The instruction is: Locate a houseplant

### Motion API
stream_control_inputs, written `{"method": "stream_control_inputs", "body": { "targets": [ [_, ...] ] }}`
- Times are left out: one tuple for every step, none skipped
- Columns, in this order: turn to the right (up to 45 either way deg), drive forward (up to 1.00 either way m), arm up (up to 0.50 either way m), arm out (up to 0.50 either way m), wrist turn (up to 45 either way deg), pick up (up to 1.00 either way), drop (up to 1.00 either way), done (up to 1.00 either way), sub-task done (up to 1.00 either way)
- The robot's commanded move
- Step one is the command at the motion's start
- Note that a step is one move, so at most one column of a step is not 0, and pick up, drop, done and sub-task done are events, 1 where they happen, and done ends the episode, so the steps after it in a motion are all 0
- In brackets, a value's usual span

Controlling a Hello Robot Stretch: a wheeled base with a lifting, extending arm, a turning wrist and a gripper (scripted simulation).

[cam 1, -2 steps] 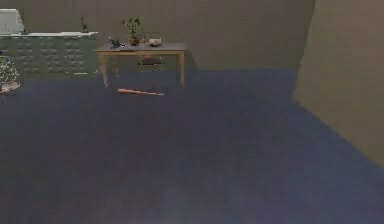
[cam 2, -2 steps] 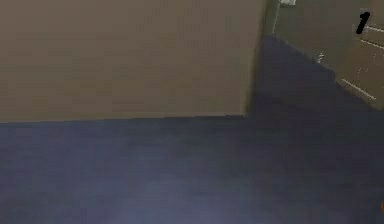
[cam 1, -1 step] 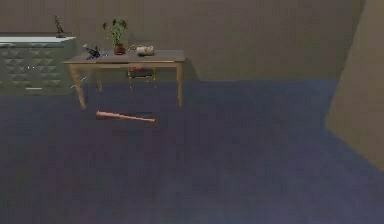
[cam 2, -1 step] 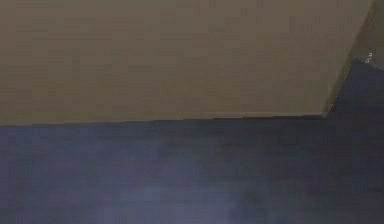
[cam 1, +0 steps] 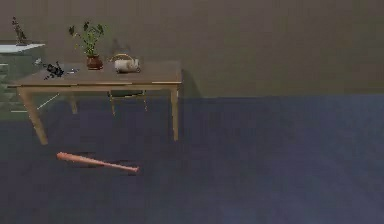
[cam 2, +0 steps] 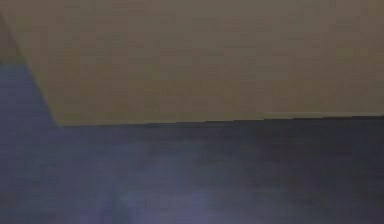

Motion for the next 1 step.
{"method": "stream_control_inputs", "body": {
  "targets": [
    [0.0, 1.00, 0.00, 0.00, 0.0, 0.00, 0.00, 0.00, 0.00]
  ]
}}
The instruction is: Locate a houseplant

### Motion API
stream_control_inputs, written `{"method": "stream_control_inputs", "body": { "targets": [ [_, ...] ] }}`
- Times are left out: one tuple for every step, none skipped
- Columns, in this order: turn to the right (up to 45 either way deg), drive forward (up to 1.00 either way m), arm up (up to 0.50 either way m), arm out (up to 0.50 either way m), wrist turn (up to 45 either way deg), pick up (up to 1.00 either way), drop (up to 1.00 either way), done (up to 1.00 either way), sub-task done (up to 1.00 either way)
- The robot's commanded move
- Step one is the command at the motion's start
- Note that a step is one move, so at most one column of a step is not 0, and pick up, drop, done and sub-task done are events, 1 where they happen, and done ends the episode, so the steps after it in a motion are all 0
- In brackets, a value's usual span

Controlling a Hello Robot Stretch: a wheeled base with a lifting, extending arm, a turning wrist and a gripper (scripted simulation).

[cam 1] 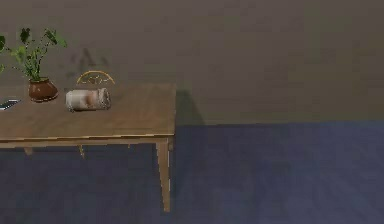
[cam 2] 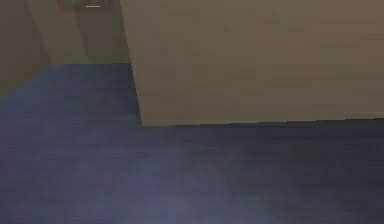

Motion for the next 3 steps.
{"method": "stream_control_inputs", "body": {
  "targets": [
    [0.0, 0.40, 0.00, 0.00, 0.0, 0.00, 0.00, 0.00, 0.00],
    [-42.0, 0.00, 0.00, 0.00, 0.0, 0.00, 0.00, 0.00, 0.00],
    [0.0, 0.00, 0.00, 0.00, 0.0, 0.00, 0.00, 1.00, 0.00]
  ]
}}
